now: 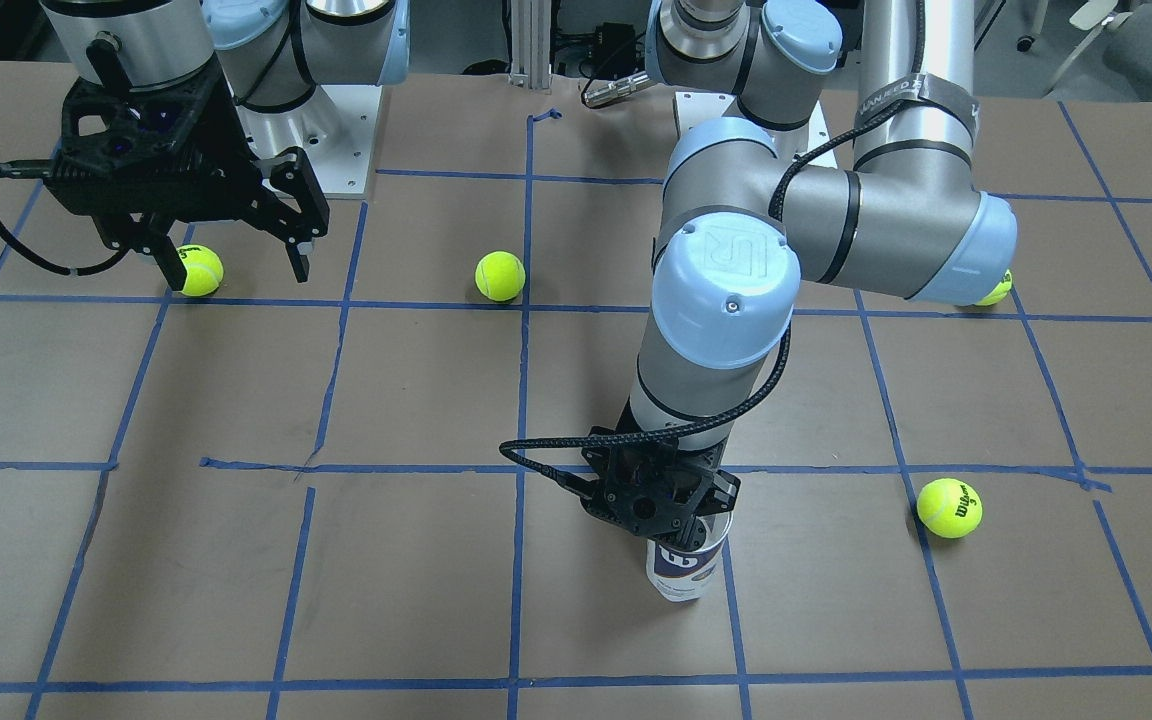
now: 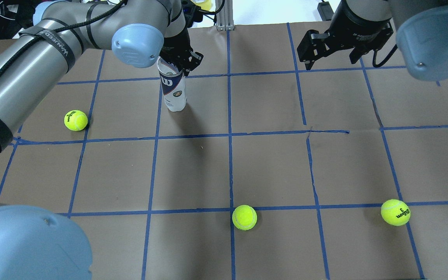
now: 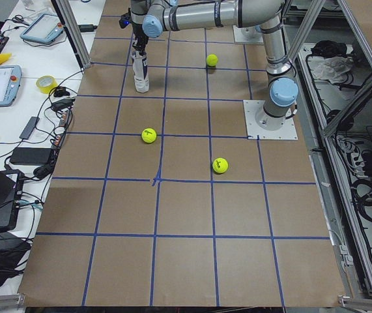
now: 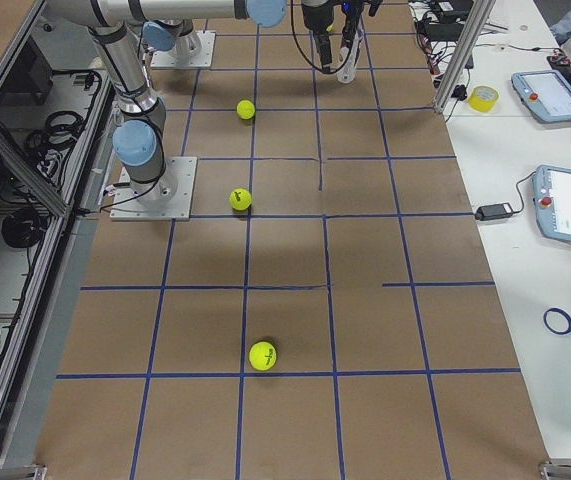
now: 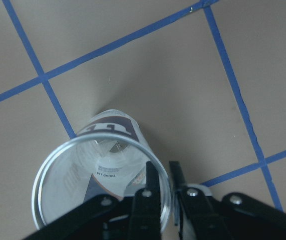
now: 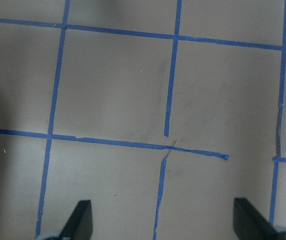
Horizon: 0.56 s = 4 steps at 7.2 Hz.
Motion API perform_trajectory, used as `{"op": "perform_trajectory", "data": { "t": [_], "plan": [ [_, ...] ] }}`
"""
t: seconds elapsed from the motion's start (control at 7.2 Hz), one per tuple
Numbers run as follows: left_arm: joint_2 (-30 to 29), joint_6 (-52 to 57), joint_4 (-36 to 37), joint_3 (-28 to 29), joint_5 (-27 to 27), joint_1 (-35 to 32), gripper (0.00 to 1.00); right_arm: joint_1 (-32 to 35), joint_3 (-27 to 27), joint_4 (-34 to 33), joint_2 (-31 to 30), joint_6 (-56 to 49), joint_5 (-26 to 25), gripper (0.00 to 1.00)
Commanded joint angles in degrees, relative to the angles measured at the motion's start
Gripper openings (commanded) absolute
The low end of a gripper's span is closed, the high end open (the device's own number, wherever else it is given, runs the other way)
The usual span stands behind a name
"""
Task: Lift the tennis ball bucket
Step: 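Set the can upright on the table and open the left gripper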
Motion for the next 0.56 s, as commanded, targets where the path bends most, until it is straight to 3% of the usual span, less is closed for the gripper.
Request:
{"op": "perform_trajectory", "data": {
  "t": [0.0, 0.14, 0.42],
  "plan": [
    [0.88, -0.09, -0.47, 0.25, -0.66, 0.00, 0.49, 0.01, 0.03, 0.00, 0.07, 0.17, 0.03, 1.00],
    [1.67, -0.09, -0.56, 0.51, -1.36, 0.09, 0.55, 0.36, 0.20, 0.96, -0.11, 0.35, 0.29, 1.00],
    [2.90, -0.09, -1.52, 0.60, -1.20, 0.09, 0.82, 0.02, 3.44, 0.88, -0.20, 0.17, 0.47, 1.00]
  ]
}}
